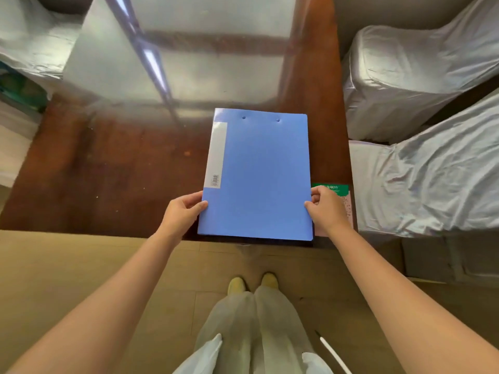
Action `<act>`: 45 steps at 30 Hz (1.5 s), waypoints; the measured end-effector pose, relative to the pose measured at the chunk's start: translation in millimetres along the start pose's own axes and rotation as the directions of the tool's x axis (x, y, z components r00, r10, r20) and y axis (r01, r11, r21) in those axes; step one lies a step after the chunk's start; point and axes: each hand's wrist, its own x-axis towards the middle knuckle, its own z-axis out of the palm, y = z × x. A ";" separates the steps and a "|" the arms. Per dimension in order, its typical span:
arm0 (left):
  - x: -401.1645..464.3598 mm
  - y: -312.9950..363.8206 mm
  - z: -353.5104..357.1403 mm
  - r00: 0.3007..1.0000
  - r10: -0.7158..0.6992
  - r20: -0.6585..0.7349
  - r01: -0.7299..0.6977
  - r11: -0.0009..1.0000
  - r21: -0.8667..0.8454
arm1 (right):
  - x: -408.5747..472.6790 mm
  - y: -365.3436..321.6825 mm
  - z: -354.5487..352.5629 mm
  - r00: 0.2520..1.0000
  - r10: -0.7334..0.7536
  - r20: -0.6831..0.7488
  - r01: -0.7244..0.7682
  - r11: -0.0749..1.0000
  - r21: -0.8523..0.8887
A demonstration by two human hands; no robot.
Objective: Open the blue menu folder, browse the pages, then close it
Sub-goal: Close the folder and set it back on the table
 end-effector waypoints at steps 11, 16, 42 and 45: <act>-3.1 9.3 12.4 0.977 0.154 -0.150 -0.102 0.947 0.305 | 6.0 -1.2 10.3 0.997 -0.072 -0.032 0.063 0.973 -0.221; -3.8 10.8 11.4 0.946 0.260 -0.194 -0.152 0.884 0.443 | -5.1 -5.1 7.7 0.975 -0.168 -0.145 0.111 0.936 -0.335; -44.5 -5.4 28.3 0.749 0.453 0.484 -0.604 0.166 0.779 | -48.9 30.6 28.5 0.797 -0.484 0.360 0.603 0.643 -0.472; -45.2 -5.5 28.1 0.743 0.456 0.489 -0.609 0.160 0.777 | -51.5 31.9 29.4 0.800 -0.491 0.345 0.600 0.645 -0.474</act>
